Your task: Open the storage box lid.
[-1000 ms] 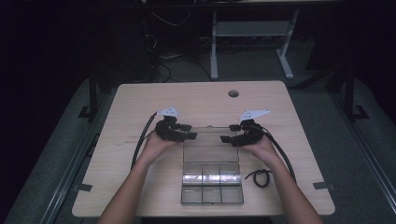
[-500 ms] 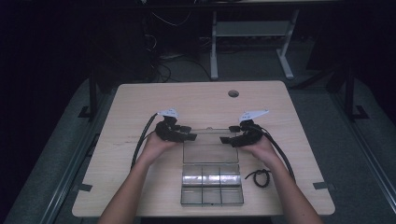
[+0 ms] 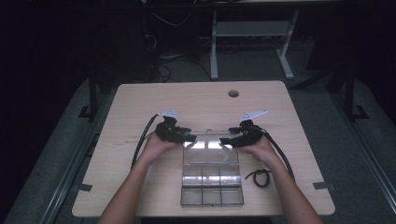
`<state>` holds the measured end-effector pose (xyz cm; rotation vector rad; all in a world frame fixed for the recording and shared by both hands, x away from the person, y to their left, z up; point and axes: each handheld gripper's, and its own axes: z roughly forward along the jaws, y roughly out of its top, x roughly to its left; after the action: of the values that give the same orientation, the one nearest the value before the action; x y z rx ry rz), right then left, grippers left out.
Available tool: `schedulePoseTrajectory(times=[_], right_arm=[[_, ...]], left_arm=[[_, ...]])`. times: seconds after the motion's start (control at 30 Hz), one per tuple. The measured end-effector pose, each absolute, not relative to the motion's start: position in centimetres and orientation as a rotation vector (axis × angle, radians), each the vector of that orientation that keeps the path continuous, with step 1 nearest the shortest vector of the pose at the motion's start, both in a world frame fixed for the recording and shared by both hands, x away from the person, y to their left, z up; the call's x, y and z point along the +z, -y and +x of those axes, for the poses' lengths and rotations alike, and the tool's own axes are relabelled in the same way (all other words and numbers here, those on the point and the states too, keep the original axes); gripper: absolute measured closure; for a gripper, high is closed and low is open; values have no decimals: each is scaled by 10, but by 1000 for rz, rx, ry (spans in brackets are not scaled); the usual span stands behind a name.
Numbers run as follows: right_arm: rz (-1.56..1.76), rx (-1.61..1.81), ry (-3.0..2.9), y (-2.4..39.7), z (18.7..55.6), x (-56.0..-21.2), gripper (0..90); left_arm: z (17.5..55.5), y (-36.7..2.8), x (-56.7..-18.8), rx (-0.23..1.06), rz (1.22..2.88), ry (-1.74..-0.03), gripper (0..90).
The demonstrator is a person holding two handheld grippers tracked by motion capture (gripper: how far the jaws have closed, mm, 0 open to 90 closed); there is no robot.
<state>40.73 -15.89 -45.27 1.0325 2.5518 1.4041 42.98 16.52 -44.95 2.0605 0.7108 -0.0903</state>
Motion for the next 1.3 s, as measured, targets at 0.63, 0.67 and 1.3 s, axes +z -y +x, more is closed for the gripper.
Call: schedulePoseTrajectory(times=[0.63, 0.67, 1.3], right_arm=[[1070, 1415, -2593, 160, 411, -460, 275], [1072, 1416, -2595, 160, 411, -461, 275], [1084, 1376, -2620, 159, 412, -467, 279]], left_arm=[[432, -166, -458, -145, 2058, -732, 443], [432, -166, -458, -143, 2060, -727, 443], [435, -166, -468, -167, 2085, -735, 444]])
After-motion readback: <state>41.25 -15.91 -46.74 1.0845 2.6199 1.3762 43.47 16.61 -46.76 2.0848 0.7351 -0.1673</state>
